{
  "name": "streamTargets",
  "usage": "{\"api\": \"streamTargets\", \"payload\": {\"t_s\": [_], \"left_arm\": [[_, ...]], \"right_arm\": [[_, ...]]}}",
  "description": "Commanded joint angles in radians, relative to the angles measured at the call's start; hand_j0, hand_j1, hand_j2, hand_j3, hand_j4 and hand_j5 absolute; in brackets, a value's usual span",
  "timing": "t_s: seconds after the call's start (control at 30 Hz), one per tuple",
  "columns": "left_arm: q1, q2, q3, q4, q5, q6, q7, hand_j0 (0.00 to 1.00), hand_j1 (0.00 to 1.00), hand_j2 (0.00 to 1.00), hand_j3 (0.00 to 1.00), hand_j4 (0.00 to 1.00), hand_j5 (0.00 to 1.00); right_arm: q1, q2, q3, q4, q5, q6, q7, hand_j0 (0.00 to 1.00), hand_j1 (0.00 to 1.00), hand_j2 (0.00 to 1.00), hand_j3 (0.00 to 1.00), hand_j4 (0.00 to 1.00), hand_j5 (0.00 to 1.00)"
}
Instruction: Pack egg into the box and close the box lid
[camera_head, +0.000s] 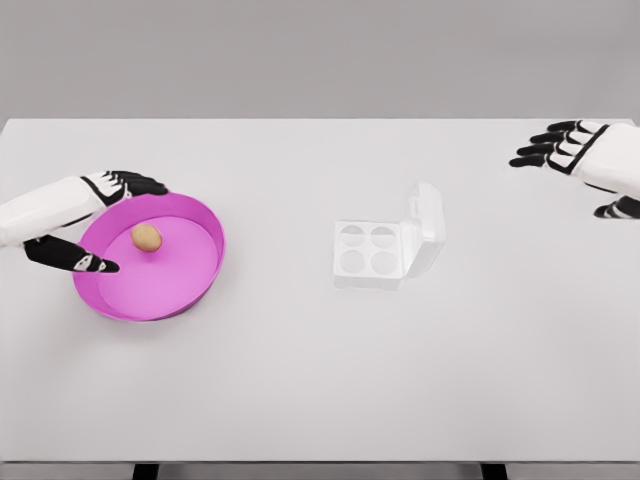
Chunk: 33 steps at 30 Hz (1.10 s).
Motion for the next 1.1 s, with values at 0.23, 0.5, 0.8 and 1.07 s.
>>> {"api": "streamTargets", "payload": {"t_s": [0.23, 0.5, 0.8, 1.07], "left_arm": [[-0.089, 0.004, -0.112, 0.090, 0.099, 0.003, -0.001, 0.99, 0.99, 0.99, 0.99, 0.99, 0.99], [-0.101, 0.008, -0.162, 0.107, 0.099, 0.003, -0.001, 0.98, 0.98, 0.98, 0.98, 0.98, 0.98], [-0.141, 0.008, -0.228, 0.171, 0.096, 0.003, -0.001, 0.98, 0.98, 0.98, 0.98, 0.98, 0.98], [-0.166, 0.020, -0.250, 0.211, 0.096, 0.003, -0.001, 0.98, 0.98, 0.98, 0.98, 0.98, 0.98]], "right_arm": [[0.014, -0.001, -0.059, -0.005, -0.014, 0.003, -0.001, 1.00, 1.00, 1.00, 1.00, 1.00, 1.00], [0.069, 0.011, -0.052, -0.007, -0.015, 0.003, -0.001, 1.00, 1.00, 1.00, 1.00, 1.00, 1.00], [0.069, 0.023, -0.056, -0.007, -0.015, 0.003, -0.001, 1.00, 1.00, 1.00, 1.00, 1.00, 1.00], [0.071, 0.028, -0.056, -0.005, -0.015, 0.003, -0.001, 1.00, 1.00, 1.00, 1.00, 1.00, 1.00]]}}
